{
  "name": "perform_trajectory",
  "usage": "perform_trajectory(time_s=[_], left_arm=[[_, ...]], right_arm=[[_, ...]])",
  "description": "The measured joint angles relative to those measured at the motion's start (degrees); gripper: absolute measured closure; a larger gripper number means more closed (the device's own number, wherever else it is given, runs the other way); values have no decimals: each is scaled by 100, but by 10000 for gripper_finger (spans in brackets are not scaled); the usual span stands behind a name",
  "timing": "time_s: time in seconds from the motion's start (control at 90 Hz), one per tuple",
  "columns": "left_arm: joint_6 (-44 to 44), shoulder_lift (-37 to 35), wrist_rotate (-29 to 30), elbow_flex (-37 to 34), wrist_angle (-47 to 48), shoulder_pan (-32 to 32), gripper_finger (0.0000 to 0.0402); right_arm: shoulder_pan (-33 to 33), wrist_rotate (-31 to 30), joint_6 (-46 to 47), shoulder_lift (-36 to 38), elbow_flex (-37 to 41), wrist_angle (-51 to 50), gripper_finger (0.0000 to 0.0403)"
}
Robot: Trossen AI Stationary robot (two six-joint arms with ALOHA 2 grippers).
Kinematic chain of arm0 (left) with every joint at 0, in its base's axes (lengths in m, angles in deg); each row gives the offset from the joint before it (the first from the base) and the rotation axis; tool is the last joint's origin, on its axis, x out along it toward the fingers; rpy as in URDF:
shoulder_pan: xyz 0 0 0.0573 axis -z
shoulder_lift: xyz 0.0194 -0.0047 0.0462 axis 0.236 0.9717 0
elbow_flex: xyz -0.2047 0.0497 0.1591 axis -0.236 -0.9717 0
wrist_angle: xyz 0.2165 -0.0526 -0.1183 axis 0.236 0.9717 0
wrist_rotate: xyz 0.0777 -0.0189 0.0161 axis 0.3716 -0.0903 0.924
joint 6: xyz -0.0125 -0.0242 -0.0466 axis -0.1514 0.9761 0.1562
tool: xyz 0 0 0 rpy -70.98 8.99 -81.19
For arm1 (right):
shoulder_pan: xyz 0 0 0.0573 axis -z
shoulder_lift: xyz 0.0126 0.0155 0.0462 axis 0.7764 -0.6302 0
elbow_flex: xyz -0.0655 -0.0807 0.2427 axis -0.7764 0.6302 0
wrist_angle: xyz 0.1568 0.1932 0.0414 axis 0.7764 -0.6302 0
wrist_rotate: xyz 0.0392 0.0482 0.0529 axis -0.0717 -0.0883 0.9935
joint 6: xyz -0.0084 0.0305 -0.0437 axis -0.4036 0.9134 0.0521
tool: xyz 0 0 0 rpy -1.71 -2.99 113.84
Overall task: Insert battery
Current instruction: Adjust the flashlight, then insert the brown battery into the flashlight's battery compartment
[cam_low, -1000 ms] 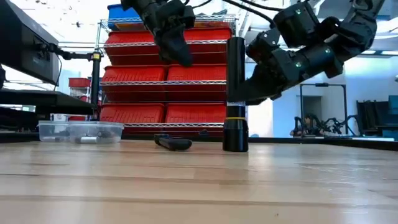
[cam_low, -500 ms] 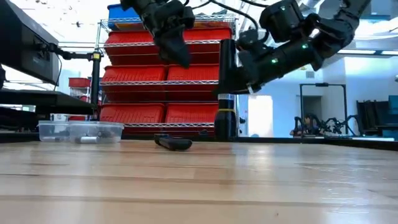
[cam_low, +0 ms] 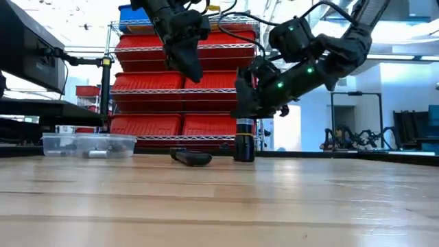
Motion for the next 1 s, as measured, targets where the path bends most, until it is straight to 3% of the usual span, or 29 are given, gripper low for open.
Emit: perform_trajectory(time_s=[0.156,0.333,0.478,0.667,1.0], left_arm=[[-79,0,6,0,-8,0,286],[-82,0,16,0,-3,0,286],[-82,0,14,0,-2,0,286],[-82,-2,14,0,1,0,286],[-84,-4,14,0,4,-2,286]], right_arm=[[0,5,-17,0,-13,-68,255],[5,195,-20,19,-11,-144,137],[-37,398,-28,295,-11,-220,88],[-74,315,-164,840,-7,-457,77],[-83,289,-1340,2173,-9,-423,81]])
